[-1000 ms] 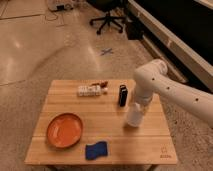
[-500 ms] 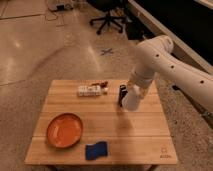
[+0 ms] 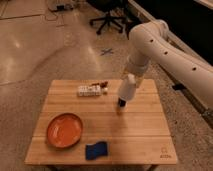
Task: Place the ceramic cup over the eraser
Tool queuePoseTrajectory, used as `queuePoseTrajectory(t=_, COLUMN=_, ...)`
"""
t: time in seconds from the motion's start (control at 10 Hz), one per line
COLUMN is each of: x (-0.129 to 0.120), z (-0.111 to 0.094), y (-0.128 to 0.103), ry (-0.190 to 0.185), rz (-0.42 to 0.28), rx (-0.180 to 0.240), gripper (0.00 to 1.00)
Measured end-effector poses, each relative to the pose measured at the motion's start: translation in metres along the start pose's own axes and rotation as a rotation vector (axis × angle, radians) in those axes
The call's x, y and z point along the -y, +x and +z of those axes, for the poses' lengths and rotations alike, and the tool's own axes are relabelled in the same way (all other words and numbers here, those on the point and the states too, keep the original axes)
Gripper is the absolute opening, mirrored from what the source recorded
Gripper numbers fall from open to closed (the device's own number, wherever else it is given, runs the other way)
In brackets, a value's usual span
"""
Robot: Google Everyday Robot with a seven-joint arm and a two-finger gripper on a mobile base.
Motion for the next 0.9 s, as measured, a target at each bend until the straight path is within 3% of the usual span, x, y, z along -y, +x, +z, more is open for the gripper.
queuePoseTrajectory(t=0.4, x=0.028, z=0.019, y=0.018, ry=-0.002, rz=0.008, rx=-0.020, gripper=0.00)
queuePoseTrajectory(t=0.9, x=0.031, z=0.058, y=0.040, ry=-0.061, rz=0.010, rx=-0.055, gripper=0.02)
